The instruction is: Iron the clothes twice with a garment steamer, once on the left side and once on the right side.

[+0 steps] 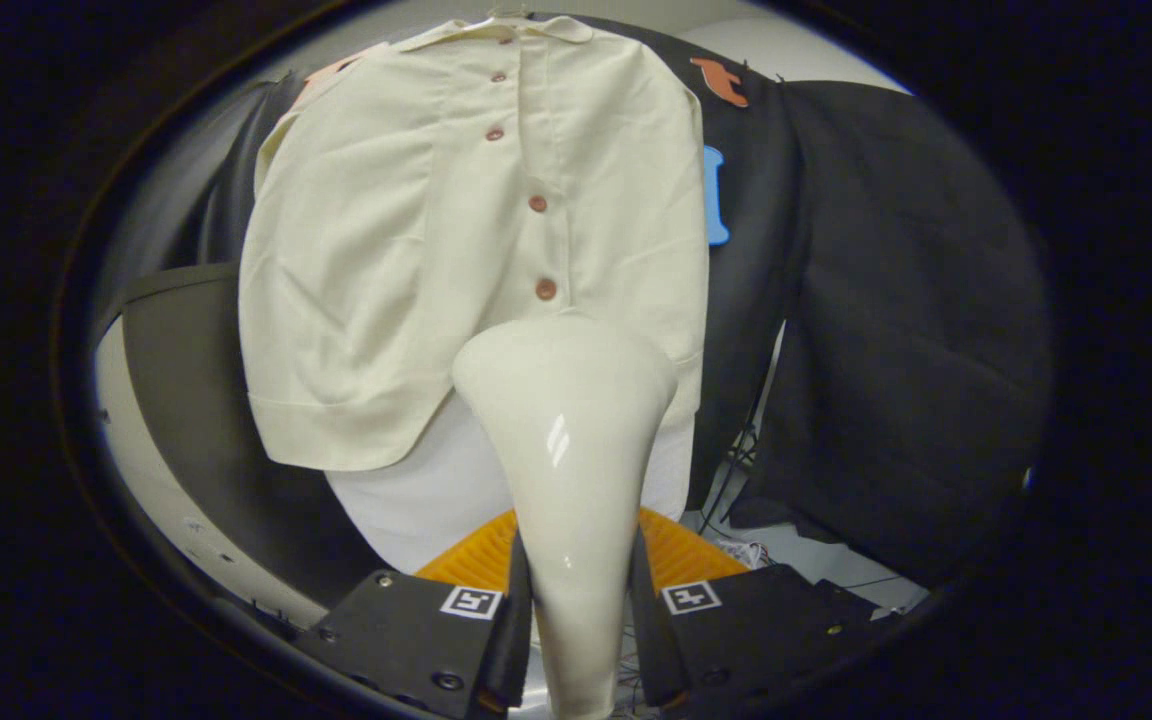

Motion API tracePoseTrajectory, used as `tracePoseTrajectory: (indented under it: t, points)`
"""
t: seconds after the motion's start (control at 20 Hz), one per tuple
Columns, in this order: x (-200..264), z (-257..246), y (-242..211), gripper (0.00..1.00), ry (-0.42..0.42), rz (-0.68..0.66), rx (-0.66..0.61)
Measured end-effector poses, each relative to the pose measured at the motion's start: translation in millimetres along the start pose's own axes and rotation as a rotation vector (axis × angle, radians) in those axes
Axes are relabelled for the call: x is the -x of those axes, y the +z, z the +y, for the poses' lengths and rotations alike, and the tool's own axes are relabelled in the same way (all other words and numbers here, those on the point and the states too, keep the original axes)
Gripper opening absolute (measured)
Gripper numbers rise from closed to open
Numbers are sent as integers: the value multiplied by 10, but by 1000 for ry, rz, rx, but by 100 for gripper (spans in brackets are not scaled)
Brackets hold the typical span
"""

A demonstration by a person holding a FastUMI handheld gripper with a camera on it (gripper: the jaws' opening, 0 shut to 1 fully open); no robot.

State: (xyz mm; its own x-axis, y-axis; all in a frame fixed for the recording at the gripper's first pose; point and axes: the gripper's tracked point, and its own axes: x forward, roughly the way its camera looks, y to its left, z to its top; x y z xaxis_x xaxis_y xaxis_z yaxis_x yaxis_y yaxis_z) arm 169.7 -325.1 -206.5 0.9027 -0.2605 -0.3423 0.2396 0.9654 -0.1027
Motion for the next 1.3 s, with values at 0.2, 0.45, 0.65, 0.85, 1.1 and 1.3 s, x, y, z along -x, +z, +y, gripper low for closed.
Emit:
tracePoseTrajectory:
  t: [0.2,0.45,0.65,0.85,1.1,1.3]
  points:
    - [361,410,63,44,4,-12,-9]
    - [802,811,293,44,-2,-73,-4]
    - [1195,1038,579,44,-16,-157,-33]
    - [1652,1216,892,44,-35,-239,-39]
    - [2119,1547,1279,43,14,-335,-34]
    - [2474,2007,1525,43,137,-411,-41]
